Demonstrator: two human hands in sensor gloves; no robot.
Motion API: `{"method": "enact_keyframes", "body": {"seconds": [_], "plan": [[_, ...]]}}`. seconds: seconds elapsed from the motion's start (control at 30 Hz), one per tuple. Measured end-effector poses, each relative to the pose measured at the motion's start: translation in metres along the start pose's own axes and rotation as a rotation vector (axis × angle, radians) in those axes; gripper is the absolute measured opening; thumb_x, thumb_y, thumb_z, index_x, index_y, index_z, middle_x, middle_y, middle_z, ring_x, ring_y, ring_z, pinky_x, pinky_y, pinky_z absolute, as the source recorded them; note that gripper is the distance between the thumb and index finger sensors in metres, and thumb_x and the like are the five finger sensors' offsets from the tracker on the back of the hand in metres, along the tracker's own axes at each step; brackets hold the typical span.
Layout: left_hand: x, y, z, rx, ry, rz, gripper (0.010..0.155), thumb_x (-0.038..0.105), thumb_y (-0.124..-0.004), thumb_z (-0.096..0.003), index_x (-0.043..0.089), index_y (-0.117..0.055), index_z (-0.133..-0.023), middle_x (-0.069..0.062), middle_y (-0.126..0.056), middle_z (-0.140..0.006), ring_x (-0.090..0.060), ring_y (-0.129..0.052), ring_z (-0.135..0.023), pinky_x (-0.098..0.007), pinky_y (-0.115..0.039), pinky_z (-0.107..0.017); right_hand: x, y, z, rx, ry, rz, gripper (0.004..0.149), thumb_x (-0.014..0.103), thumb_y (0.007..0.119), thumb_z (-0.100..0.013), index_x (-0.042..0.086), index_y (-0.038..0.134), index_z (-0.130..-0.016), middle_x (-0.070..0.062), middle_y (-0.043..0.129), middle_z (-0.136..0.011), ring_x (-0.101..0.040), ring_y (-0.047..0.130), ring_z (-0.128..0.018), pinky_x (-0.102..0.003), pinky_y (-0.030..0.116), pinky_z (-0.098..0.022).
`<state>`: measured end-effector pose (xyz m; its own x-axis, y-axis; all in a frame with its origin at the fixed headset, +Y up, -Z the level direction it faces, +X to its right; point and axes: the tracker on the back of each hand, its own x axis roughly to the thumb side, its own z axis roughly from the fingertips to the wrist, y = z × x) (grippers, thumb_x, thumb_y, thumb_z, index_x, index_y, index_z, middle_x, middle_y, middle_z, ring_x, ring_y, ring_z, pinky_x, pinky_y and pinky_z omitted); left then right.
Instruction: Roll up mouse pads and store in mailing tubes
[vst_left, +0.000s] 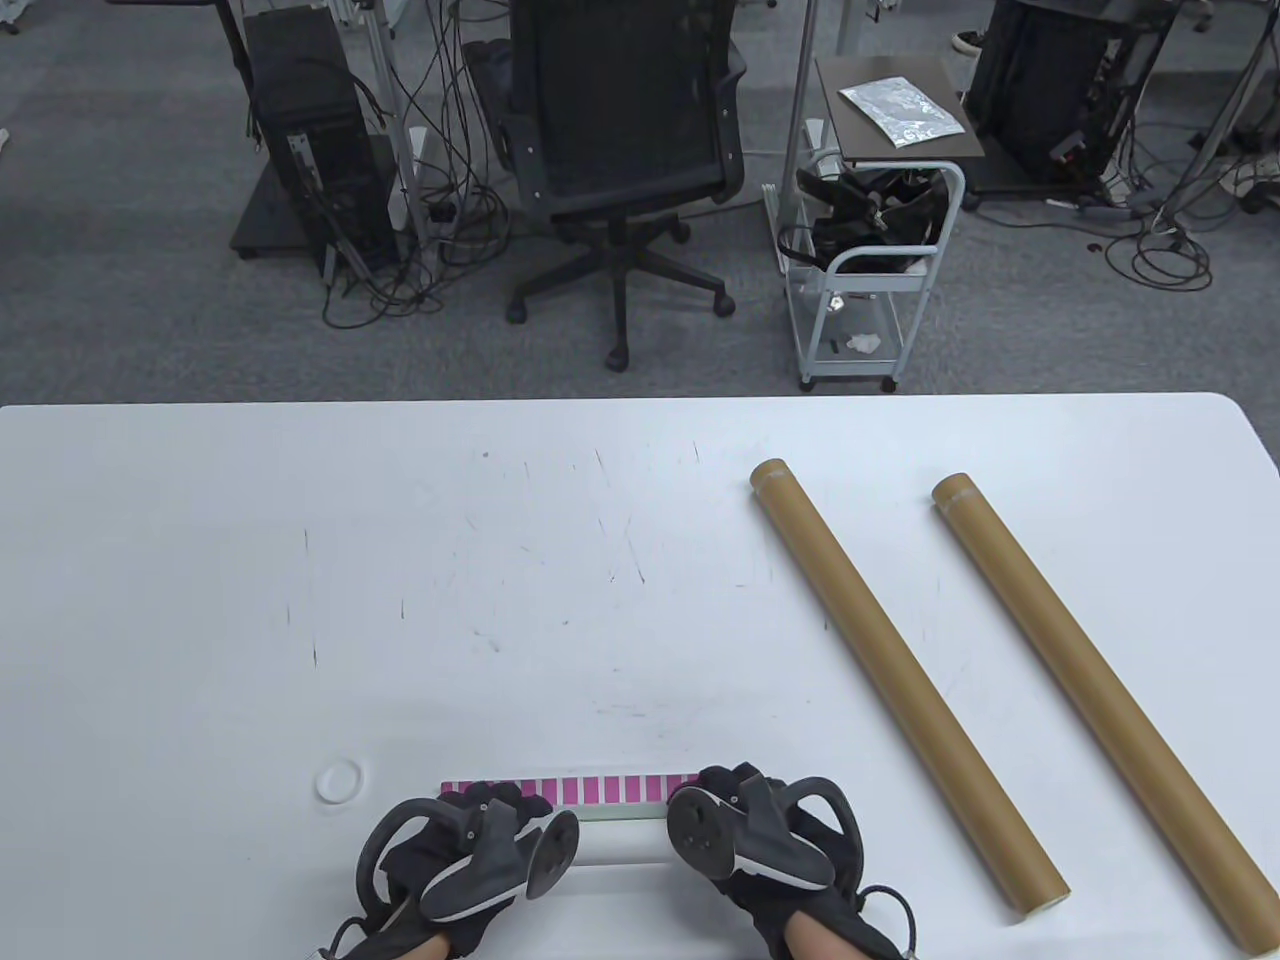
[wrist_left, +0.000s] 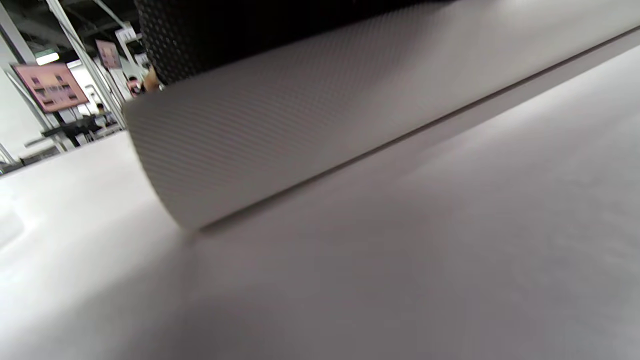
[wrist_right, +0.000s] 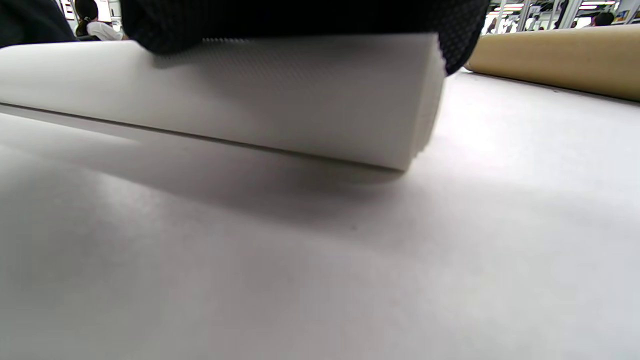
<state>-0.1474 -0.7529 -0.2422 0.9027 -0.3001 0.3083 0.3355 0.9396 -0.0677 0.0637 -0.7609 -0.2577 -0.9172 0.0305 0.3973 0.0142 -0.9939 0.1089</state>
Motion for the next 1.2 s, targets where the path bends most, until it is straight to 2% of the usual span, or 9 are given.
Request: {"method": "enact_keyframes", "body": {"seconds": [0.3, 0.47, 0.6, 0.73, 0.83, 1.03, 1.1, 1.2], "plan": [[-0.009, -0.004, -0.005, -0.057, 0.013, 0.115, 0.050, 0.044, -0.056, -0.0424, 0.035, -0.076, -0.087, 0.007, -0.088, -0.086, -0.018, -0.093, -0.077, -0.036, -0.081, -0.063, -0.006, 0.003, -0.004, 0.058, 0.028, -0.073, 0.049, 0.038, 0.062, -0.047, 0.026, 0.067, -0.095, -0.003, 0.077, -0.093, -0.029, 0.080, -0.076, -0.051, 0.068, -0.064], [-0.009, -0.002, -0.004, -0.075, -0.014, 0.112, 0.050, 0.043, -0.058, -0.0418, 0.035, -0.078, -0.086, 0.006, -0.090, -0.084, -0.019, -0.094, -0.076, -0.037, -0.082, -0.062, -0.006, 0.001, -0.005, 0.124, 0.002, -0.084, 0.049, 0.039, 0.063, -0.047, 0.025, 0.070, -0.093, -0.003, 0.080, -0.089, -0.028, 0.083, -0.072, -0.049, 0.071, -0.062], [-0.003, -0.001, -0.001, -0.044, -0.012, 0.050, 0.049, 0.043, -0.058, -0.0419, 0.035, -0.079, -0.086, 0.006, -0.091, -0.085, -0.019, -0.095, -0.076, -0.037, -0.083, -0.061, -0.007, 0.003, -0.004, 0.126, 0.004, -0.108, 0.049, 0.038, 0.063, -0.047, 0.024, 0.070, -0.094, -0.004, 0.079, -0.090, -0.029, 0.082, -0.072, -0.050, 0.071, -0.062], [-0.005, 0.004, 0.003, 0.023, -0.025, 0.065, 0.047, 0.046, -0.064, -0.0415, 0.038, -0.078, -0.085, 0.008, -0.090, -0.085, -0.017, -0.094, -0.077, -0.036, -0.082, -0.063, -0.004, 0.006, -0.002, 0.093, 0.005, -0.054, 0.050, 0.037, 0.058, -0.047, 0.024, 0.067, -0.095, -0.004, 0.077, -0.090, -0.028, 0.081, -0.074, -0.050, 0.070, -0.063], [-0.011, 0.002, 0.005, 0.010, -0.027, 0.124, 0.050, 0.050, -0.070, -0.0383, 0.039, -0.077, -0.087, 0.008, -0.089, -0.087, -0.016, -0.093, -0.078, -0.036, -0.081, -0.063, -0.004, 0.006, -0.001, 0.074, 0.010, -0.048, 0.050, 0.038, 0.057, -0.047, 0.025, 0.067, -0.095, -0.003, 0.077, -0.090, -0.028, 0.081, -0.074, -0.050, 0.069, -0.063], [-0.015, -0.006, -0.004, -0.023, 0.011, 0.152, 0.049, 0.047, -0.060, -0.0411, 0.042, -0.074, -0.087, 0.011, -0.085, -0.089, -0.014, -0.091, -0.081, -0.034, -0.080, -0.065, -0.003, -0.001, 0.000, -0.033, 0.005, 0.019, 0.049, 0.041, 0.063, -0.047, 0.026, 0.071, -0.093, -0.002, 0.079, -0.089, -0.027, 0.081, -0.074, -0.049, 0.069, -0.064], [-0.015, -0.008, -0.006, -0.034, 0.024, 0.167, 0.049, 0.046, -0.058, -0.0417, 0.042, -0.073, -0.088, 0.011, -0.085, -0.090, -0.014, -0.090, -0.082, -0.035, -0.079, -0.066, -0.003, 0.000, 0.001, -0.021, -0.008, 0.012, 0.051, 0.043, 0.066, -0.045, 0.026, 0.070, -0.093, -0.002, 0.079, -0.090, -0.027, 0.081, -0.074, -0.049, 0.069, -0.064], [-0.017, -0.008, -0.007, -0.046, 0.028, 0.192, 0.049, 0.046, -0.058, -0.0419, 0.042, -0.073, -0.088, 0.011, -0.085, -0.090, -0.015, -0.089, -0.082, -0.035, -0.079, -0.067, -0.006, 0.001, -0.001, 0.007, 0.009, -0.020, 0.052, 0.043, 0.065, -0.045, 0.026, 0.069, -0.094, -0.003, 0.078, -0.091, -0.027, 0.081, -0.075, -0.049, 0.070, -0.064]]}}
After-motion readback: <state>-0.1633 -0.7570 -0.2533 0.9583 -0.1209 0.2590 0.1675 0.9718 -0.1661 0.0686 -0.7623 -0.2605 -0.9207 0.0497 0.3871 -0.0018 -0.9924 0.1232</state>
